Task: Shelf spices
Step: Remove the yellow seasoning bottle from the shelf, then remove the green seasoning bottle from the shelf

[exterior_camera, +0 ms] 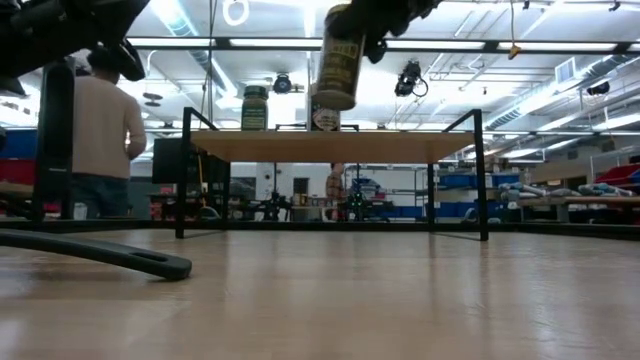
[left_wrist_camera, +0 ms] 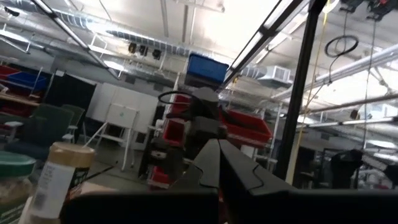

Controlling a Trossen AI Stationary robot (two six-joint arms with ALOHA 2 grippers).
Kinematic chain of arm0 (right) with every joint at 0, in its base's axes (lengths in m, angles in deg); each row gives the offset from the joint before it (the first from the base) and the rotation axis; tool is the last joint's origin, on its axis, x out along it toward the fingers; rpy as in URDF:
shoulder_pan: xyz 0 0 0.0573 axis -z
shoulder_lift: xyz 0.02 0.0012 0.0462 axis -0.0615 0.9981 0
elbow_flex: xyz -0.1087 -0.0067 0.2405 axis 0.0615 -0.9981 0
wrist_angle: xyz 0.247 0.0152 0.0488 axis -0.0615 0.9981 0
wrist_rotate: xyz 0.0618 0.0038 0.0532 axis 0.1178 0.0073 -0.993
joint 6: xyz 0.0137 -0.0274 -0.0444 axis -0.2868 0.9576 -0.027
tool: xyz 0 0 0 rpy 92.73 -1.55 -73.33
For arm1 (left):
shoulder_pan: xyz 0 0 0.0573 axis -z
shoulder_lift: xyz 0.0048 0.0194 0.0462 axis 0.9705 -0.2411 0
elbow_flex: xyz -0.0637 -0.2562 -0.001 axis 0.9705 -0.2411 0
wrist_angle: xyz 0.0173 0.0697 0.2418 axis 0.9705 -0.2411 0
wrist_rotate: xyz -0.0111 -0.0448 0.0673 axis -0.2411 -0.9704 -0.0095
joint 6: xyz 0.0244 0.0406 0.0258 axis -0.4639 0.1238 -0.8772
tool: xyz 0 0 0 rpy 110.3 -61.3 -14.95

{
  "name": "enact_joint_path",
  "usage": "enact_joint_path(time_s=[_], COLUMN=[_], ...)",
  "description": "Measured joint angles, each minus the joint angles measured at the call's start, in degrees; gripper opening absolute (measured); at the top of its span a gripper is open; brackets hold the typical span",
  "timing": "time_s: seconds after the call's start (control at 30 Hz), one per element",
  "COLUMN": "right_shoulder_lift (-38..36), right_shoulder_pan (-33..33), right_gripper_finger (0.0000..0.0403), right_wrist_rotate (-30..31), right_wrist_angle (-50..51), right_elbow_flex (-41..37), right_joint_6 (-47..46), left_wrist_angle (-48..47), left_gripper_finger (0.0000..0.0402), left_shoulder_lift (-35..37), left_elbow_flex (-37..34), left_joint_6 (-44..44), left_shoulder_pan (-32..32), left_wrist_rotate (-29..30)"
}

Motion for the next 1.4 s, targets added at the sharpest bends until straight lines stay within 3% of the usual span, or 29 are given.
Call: enact_joint_path(time_s=[0.57,1.0,1.2,1.4], right_shoulder_lift=[14.38,18.94,18.85,18.85], right_shoulder_pan=[-3.18,-4.36,-5.57,-6.59], right_gripper_finger=[0.0214,0.0215,0.0281,0.0310], right_wrist_rotate=[0.12,0.84,0.72,0.79], right_wrist_angle=[-7.19,-10.71,-12.24,-14.74], right_elbow_flex=[0.00,0.00,0.00,0.00], right_joint_6=[-0.02,0.41,2.43,2.57], left_wrist_angle=[-0.15,5.22,5.22,5.22], left_gripper_finger=[0.0005,0.0032,0.0056,0.0063], left_shoulder_lift=[-6.61,-7.76,-7.76,-7.76], left_elbow_flex=[0.00,0.00,0.00,0.00], left_joint_6=[-0.53,-2.06,-2.06,-2.04], left_shoulder_pan=[0.00,0.00,0.00,0.00], left_wrist_rotate=[0.15,0.17,1.50,1.51])
